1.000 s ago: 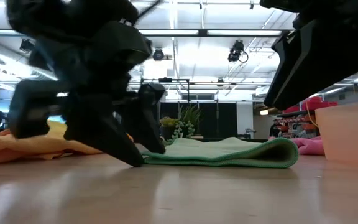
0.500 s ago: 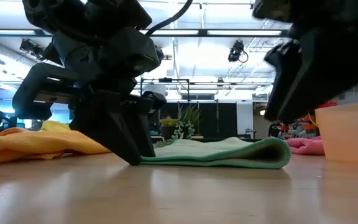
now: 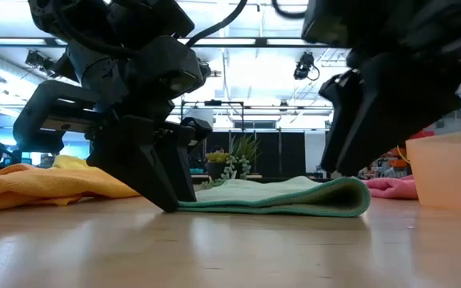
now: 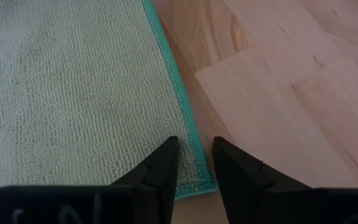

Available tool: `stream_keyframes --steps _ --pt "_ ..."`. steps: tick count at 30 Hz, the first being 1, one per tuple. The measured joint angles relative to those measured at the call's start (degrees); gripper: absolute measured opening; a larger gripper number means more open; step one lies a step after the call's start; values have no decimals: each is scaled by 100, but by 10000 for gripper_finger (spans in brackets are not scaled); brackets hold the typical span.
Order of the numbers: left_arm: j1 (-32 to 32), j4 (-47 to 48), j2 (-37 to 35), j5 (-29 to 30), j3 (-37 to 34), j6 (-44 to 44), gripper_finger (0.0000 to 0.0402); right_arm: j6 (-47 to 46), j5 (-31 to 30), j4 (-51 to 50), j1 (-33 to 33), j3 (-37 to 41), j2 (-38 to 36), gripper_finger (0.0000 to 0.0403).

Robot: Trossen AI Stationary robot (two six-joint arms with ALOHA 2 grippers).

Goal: Fold microfiber towels
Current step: Fold the green microfiber towel

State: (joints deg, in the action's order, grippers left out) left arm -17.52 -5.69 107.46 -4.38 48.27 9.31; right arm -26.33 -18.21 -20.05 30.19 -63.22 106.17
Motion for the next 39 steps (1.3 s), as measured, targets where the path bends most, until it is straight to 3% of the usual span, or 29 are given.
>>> stream_keyframes --steps 7,15,30,34,39 --pt "-55 59 0 0 0 -116 110 -328 447 53 -47 178 2 160" --pt "-54 61 0 -15 0 -75 110 -612 460 621 54 523 2 160" --pt "-53 77 0 -35 0 -54 110 -653 441 704 62 743 -8 159" --pt "9 110 -2 -98 2 -50 110 -653 415 738 53 817 -20 139" --pt "76 119 -2 -140 2 86 100 -647 371 699 29 837 -24 81"
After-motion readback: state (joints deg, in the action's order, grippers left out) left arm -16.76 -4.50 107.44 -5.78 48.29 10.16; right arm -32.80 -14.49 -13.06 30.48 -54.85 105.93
